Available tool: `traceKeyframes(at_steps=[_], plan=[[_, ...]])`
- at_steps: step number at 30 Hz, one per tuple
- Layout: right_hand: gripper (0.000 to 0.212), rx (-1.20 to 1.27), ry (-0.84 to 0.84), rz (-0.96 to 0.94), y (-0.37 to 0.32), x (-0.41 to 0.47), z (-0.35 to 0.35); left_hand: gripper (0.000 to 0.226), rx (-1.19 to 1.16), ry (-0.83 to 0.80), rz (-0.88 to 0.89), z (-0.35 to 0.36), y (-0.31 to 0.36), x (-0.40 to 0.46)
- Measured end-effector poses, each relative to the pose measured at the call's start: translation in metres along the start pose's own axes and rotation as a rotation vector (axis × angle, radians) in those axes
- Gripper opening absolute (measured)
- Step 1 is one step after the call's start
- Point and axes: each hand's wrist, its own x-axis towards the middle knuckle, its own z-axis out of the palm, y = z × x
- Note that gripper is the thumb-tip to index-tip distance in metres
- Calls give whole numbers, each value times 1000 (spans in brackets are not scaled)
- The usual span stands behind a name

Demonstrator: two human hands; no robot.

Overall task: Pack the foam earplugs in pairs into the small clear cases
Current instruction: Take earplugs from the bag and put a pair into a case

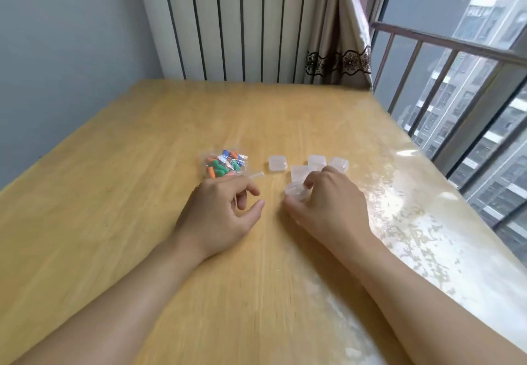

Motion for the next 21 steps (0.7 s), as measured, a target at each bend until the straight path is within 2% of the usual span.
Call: traceKeyframes(at_steps=[3, 5, 7, 9, 15, 21], plan=[[31, 123, 35, -21, -5, 1, -7, 12, -106, 62, -77, 7, 8, 4], [23, 463, 37, -23, -7, 3, -14, 23, -331, 108, -229, 8, 18, 4], [22, 864, -138, 20, -11, 3, -22, 36, -615, 57, -355, 8, 25, 4], [13, 1069, -300, 66, -13, 0, -22, 43, -723, -18, -352, 8, 28, 2], [12, 1061, -405, 62, -7, 1, -14, 41, -506, -57, -305, 6, 25, 4], [22, 955, -440, 69, -8, -2, -9, 31, -519, -138, -351, 0, 25, 5]])
